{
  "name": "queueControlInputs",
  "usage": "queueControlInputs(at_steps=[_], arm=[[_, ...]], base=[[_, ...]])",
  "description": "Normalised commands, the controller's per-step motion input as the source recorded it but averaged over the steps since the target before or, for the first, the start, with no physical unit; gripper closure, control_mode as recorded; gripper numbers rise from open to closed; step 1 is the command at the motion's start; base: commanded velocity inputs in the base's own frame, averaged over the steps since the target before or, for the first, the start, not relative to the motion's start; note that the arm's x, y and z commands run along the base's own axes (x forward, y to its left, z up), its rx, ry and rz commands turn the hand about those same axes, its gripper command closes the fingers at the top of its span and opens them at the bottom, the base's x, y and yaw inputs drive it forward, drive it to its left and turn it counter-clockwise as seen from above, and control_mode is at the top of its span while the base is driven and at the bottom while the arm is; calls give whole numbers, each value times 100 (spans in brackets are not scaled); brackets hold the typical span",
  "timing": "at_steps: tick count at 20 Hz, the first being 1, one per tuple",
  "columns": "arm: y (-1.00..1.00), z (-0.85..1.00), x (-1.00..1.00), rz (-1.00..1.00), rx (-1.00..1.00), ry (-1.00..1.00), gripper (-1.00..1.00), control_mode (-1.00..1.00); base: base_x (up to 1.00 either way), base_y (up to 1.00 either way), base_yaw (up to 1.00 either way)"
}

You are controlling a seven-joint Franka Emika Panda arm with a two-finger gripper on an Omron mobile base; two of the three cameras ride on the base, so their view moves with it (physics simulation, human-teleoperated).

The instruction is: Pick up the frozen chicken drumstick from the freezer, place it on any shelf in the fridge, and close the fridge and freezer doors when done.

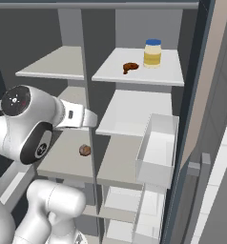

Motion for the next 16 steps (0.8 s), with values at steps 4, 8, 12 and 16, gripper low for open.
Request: queueControlInputs(at_steps=[4, 8, 12, 16], arm=[[0, 0, 0, 0, 0, 0, -100, -100], [0, 0, 0, 0, 0, 0, -100, -100], [14, 0, -2, 0, -2, 16, -100, -100], [6, 0, -1, 1, -4, 32, -100, -100]], base=[[0, 0, 0], [0, 0, 0], [0, 0, 0], [0, 0, 0]])
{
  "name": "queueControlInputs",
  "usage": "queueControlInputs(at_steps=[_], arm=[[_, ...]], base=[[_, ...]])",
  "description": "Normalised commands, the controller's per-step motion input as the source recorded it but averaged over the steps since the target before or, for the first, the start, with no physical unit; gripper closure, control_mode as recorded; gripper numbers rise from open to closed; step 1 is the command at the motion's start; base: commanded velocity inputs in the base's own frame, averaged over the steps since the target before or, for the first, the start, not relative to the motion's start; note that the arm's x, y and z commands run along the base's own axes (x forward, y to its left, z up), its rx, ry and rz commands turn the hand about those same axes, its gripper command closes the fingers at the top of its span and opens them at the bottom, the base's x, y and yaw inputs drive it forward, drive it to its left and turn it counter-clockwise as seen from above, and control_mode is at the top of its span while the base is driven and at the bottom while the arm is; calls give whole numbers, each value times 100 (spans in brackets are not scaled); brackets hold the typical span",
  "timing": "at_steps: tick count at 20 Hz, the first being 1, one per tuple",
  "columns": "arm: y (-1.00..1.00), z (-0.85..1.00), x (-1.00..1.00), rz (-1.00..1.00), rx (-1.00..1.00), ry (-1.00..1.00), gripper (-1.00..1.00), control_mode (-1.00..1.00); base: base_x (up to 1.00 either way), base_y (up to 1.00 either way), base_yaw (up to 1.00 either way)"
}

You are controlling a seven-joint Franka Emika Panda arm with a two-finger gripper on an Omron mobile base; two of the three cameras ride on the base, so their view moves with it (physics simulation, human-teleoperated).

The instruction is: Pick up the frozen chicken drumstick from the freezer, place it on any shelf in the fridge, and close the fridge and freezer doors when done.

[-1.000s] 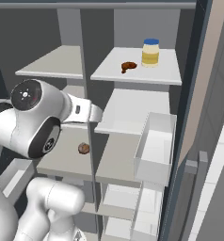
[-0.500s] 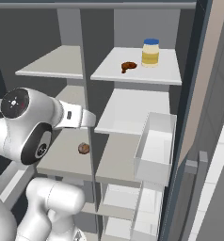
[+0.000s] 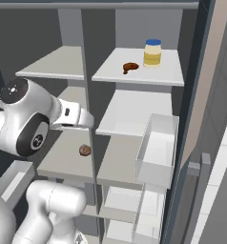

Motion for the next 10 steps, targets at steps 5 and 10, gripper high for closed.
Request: queueControlInputs(at_steps=[5, 10], arm=[[0, 0, -1, 0, 0, 2, -100, -100], [-2, -1, -14, 0, 0, 0, -100, -100]], base=[[0, 0, 0], [0, 0, 0]])
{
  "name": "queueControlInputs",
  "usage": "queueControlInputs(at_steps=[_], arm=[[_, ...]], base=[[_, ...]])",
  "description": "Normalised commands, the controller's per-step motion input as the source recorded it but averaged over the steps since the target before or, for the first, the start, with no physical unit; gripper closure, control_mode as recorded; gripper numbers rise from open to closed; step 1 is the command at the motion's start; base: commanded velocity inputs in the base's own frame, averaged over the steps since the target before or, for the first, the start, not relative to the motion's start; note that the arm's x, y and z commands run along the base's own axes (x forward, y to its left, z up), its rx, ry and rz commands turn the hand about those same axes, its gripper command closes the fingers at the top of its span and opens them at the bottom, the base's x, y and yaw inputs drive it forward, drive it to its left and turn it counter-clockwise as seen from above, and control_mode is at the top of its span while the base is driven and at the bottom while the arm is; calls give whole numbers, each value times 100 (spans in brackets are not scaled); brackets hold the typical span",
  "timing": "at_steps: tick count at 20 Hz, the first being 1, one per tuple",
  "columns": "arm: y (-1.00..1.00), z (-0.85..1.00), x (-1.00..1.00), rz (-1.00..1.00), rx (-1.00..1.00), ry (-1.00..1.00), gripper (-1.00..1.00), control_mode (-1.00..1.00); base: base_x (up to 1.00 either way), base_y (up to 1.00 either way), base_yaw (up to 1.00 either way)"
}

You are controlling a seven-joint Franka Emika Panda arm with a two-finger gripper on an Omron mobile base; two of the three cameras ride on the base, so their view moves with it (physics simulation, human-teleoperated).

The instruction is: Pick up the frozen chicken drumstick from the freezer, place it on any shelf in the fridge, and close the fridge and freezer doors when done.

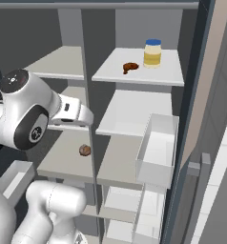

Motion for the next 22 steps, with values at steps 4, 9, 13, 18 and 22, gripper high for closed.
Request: queueControlInputs(at_steps=[4, 9, 13, 18, 22], arm=[[-11, -3, -25, 0, 0, 0, -100, 100], [0, 0, 0, 0, 0, 0, -100, 100], [0, 0, 0, 0, 0, 0, -100, 100], [0, 0, 0, 0, 0, 0, -100, 100], [0, 0, 0, 0, 0, 0, -100, 100]], base=[[-25, -16, 1], [-36, -38, 1], [-34, -40, 0], [-54, -15, 0], [-72, -9, 0]])
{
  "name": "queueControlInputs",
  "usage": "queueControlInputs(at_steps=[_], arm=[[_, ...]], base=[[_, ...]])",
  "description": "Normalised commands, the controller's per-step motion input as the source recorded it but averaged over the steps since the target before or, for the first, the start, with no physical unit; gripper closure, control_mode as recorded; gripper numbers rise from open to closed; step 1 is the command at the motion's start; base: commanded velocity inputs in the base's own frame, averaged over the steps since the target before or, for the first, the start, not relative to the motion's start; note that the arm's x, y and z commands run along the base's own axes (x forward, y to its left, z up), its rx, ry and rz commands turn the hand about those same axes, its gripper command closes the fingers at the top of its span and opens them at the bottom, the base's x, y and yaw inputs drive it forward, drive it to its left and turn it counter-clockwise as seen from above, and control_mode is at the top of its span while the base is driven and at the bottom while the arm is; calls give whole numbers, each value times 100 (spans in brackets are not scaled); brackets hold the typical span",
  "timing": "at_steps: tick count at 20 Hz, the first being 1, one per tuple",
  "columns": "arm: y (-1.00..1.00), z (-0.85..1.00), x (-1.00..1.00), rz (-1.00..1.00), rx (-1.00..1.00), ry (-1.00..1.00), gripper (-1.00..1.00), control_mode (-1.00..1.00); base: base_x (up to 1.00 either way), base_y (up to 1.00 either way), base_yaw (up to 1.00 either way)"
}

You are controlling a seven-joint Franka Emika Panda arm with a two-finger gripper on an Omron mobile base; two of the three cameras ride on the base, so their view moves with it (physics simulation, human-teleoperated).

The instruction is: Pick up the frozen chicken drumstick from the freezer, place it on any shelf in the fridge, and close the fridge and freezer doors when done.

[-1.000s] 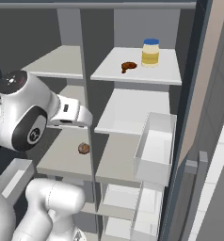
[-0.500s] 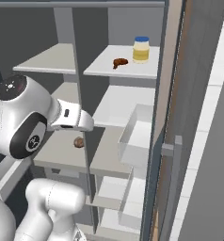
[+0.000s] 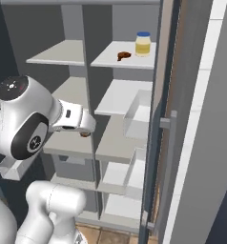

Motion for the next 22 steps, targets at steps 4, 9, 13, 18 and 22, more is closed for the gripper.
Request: queueControlInputs(at_steps=[4, 9, 13, 18, 22], arm=[[0, 0, 0, 0, 0, 0, -100, 100], [0, 0, 0, 0, 0, 0, -100, 100], [0, 0, 0, 0, 0, 0, -100, 100], [0, 0, 0, 0, 0, 0, -100, 100], [0, 0, 0, 0, 0, 0, -100, 100]], base=[[-71, -4, 0], [-50, 0, 0], [-23, 0, 0], [-4, 0, 0], [0, 0, 0]])
